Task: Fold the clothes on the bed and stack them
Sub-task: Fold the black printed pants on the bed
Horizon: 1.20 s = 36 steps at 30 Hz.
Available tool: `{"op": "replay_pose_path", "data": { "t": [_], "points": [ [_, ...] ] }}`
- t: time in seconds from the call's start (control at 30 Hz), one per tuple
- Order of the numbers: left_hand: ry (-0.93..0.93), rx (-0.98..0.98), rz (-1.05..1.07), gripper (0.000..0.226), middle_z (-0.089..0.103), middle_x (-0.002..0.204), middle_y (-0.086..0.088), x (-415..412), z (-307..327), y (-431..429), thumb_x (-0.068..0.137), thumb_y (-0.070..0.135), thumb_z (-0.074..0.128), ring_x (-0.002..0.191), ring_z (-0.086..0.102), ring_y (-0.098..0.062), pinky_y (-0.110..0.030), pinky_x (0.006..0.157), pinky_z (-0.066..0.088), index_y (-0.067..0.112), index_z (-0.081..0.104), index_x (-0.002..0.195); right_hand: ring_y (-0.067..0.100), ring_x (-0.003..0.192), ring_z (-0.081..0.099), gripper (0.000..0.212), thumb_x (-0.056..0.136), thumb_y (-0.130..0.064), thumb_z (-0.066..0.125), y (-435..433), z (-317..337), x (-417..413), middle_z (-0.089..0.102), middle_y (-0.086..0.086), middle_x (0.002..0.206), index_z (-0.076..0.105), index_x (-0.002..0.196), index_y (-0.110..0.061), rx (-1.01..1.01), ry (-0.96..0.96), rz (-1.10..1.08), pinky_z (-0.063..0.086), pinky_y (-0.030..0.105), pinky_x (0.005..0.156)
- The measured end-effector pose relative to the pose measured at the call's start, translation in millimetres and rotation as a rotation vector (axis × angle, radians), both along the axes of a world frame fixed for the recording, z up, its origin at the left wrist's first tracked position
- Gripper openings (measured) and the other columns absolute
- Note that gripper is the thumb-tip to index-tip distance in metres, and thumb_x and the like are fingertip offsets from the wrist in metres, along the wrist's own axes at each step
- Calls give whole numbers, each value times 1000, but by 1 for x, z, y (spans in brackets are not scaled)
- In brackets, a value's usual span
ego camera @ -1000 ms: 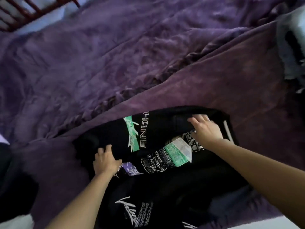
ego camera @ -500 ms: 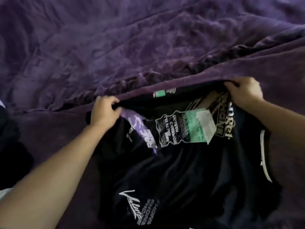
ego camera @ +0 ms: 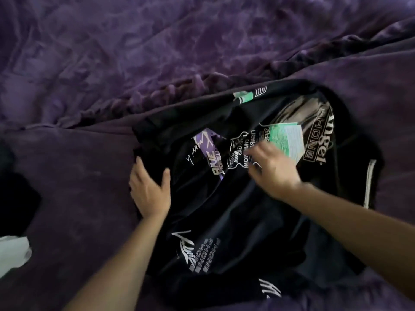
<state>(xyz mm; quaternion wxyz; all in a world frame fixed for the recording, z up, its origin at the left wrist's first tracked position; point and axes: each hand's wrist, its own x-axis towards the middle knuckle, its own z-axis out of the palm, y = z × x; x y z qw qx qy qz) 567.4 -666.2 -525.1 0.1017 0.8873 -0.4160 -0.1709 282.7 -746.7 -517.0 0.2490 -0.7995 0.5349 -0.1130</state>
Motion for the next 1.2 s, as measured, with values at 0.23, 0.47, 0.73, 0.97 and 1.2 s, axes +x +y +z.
{"op": "replay_pose_path", "data": {
  "t": [0.23, 0.47, 0.73, 0.97, 1.2],
  "points": [
    [45, 490, 225, 63, 55, 123, -21, -15, 25, 178, 82, 46, 66, 112, 52, -41, -55, 87, 42, 7, 52, 129, 28, 126, 47, 71, 61, -48, 74, 174, 1, -53, 51, 7, 136, 55, 125, -25, 267, 276, 150, 49, 43, 88],
    [103, 259, 137, 19, 61, 82, -18, 2, 51, 219, 79, 16, 74, 78, 60, -39, -37, 66, 44, 7, 62, 89, 32, 134, 38, 75, 56, -58, 71, 230, 29, -88, 47, 13, 143, 60, 123, -27, 427, 433, 177, 45, 50, 95],
    [-127, 437, 25, 52, 57, 105, -23, 43, 56, 278, 68, 17, 82, 99, 52, -44, -53, 78, 45, 9, 57, 112, 24, 96, 68, 64, 53, -63, 49, 284, 23, -93, 69, 0, 106, 71, 104, -31, 405, 530, 182, 54, 42, 70],
    [-144, 357, -697, 56, 62, 106, -7, 22, 25, 305, 60, 49, 82, 101, 57, -31, -45, 78, 46, 19, 69, 105, 38, 84, 65, 16, 90, -28, 60, 287, 54, -76, 71, 14, 87, 67, 99, -17, 304, 258, -321, 47, 38, 67],
    [57, 480, -602, 22, 64, 108, -4, 20, 33, 289, 89, 23, 56, 106, 56, -28, -38, 85, 44, 21, 67, 108, 33, 94, 61, 17, 92, -34, 59, 308, 75, -99, 67, 8, 92, 66, 95, -18, 635, 445, -280, 43, 35, 72]
  ]
}}
